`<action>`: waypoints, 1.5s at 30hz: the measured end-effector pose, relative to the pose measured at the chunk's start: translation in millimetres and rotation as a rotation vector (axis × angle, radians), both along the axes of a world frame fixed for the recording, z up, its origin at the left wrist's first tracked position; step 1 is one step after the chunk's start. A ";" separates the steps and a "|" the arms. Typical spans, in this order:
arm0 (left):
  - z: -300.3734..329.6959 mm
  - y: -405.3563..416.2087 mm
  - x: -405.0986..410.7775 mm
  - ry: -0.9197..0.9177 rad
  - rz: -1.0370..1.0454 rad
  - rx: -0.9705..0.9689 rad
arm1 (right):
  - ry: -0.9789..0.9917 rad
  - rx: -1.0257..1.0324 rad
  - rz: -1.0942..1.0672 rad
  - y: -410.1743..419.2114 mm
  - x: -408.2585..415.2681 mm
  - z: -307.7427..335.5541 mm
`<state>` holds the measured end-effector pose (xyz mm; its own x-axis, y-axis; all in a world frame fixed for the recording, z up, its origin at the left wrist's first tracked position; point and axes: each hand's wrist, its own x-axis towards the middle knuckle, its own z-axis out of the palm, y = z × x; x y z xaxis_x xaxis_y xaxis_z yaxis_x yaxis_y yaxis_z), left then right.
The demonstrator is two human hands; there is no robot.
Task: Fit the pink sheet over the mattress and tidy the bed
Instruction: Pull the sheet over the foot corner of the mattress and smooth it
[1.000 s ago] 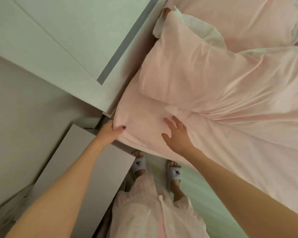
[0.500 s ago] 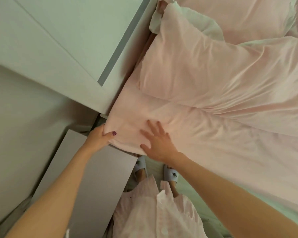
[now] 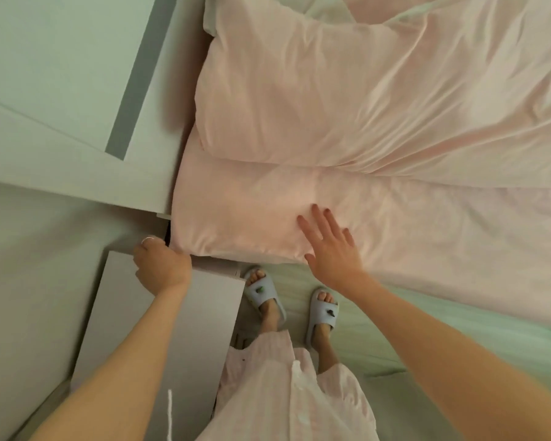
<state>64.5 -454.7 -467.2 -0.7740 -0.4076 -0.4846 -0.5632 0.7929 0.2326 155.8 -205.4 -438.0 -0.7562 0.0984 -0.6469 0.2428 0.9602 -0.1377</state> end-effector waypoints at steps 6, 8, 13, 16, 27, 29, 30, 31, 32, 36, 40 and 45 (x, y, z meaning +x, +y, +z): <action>35.2 82.9 28.5 0.267 -0.847 0.163 | -0.019 -0.279 -0.172 -4.6 32.1 8.6; 34.3 110.3 31.4 0.148 -1.171 0.188 | 0.123 -0.211 -0.226 11.9 32.6 10.7; 29.6 162.6 41.6 -0.159 -1.365 0.039 | 0.180 -0.010 -0.404 81.7 39.0 15.3; 34.2 185.8 53.7 -0.302 -1.357 -0.060 | 0.060 0.016 -0.409 126.2 62.9 16.4; 60.1 358.2 124.7 -0.095 -1.459 0.101 | 0.081 -0.148 -0.430 277.6 192.3 29.0; 53.2 416.6 134.0 0.071 -1.559 0.094 | 0.202 0.004 -0.457 335.2 208.2 24.5; 47.5 445.1 139.7 0.115 -1.595 0.063 | 0.233 0.068 -0.482 363.8 216.5 21.3; 42.8 471.7 146.1 0.103 -1.610 0.029 | 0.229 0.113 -0.505 391.3 225.4 16.0; 38.5 490.3 151.5 0.056 -1.602 0.013 | 0.195 0.141 -0.526 411.6 233.4 12.6; 20.5 543.9 217.7 -0.294 -1.571 -0.170 | 0.083 0.134 -0.574 460.9 312.6 -9.6; 20.7 532.9 276.8 -0.200 -1.676 -0.333 | 0.009 -0.106 -0.595 438.3 387.7 -17.7; 22.6 549.7 282.2 0.185 -1.840 -0.156 | -0.138 -0.139 -0.757 453.2 426.0 -11.9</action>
<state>346.6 95.0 -444.6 -0.2708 0.8765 -0.3980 0.9463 0.3183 0.0571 581.8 247.8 -450.0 -0.4273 0.4669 -0.7742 0.8486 0.5025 -0.1653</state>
